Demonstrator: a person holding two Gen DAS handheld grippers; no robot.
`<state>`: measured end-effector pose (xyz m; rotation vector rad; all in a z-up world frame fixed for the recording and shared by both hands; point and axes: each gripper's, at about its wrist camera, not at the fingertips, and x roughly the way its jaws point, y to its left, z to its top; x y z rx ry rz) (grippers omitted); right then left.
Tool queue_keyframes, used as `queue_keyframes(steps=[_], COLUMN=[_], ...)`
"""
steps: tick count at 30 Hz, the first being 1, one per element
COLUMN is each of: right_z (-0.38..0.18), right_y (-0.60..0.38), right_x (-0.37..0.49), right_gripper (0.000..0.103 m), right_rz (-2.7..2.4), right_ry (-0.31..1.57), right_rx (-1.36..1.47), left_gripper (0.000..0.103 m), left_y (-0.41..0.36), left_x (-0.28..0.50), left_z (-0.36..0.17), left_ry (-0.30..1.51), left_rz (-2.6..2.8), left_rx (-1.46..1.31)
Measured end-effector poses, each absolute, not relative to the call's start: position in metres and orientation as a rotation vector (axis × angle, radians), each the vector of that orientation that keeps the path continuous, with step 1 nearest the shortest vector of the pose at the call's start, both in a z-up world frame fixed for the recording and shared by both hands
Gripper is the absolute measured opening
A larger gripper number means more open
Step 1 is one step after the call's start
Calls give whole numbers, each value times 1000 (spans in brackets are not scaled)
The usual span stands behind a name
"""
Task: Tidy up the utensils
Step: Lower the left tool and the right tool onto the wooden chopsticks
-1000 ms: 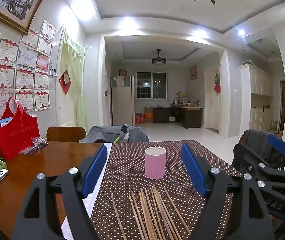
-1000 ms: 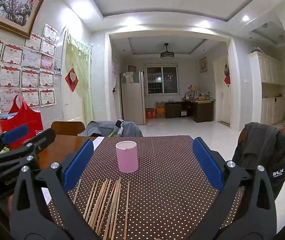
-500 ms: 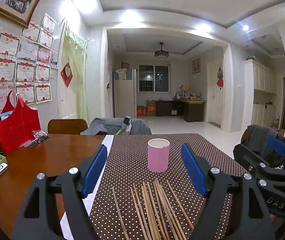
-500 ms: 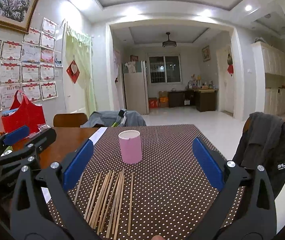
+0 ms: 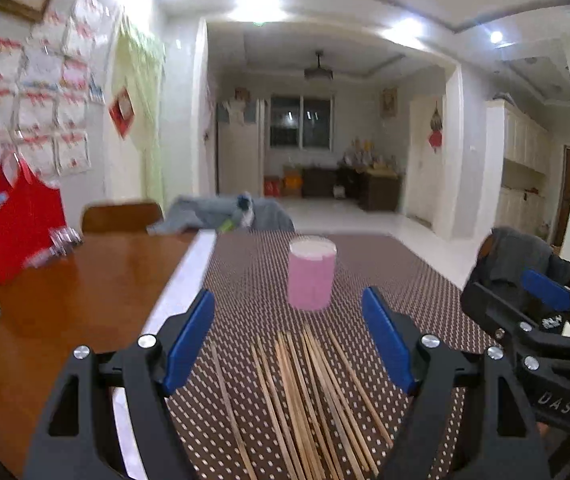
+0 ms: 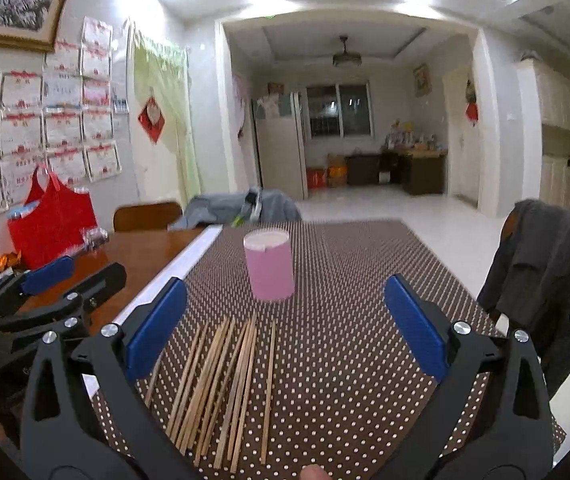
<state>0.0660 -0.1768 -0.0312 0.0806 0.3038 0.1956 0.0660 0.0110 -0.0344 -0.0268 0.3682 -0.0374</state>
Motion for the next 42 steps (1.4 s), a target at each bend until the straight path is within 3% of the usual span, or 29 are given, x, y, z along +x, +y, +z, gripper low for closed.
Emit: queue_keyframes(steps=[8,18,19,24,32,38,42], right_z=[-73,-119,-122,-130,-142,-153,-153], right_y=[-172,-169,-167,-155,-141,-124,-114], right_x=[131,186,189,203,229,256,271], right_gripper=[97,97,95,87,64,39,23], right_rz=[237,321,331,349,334,288,283], right_ry=[619,883,904,989,1117,1189,1216], right_rx=[129,160,160,105,4,-76,-146], left_gripper=[75,74,66,48,35,9,6], left_y=[65,105,107,109,101,96,95], left_x=[134,178,181,193,205,216,219], left_z=[-87,-145,-150,-165,-167,-170,-171], left_ry=[785,1017,1035,1108,1111,1102,1097], left_rz=[-44,-13,-7,-21,26,81,64], left_rx=[-220,-289,-283,-300,-191,-126,-120])
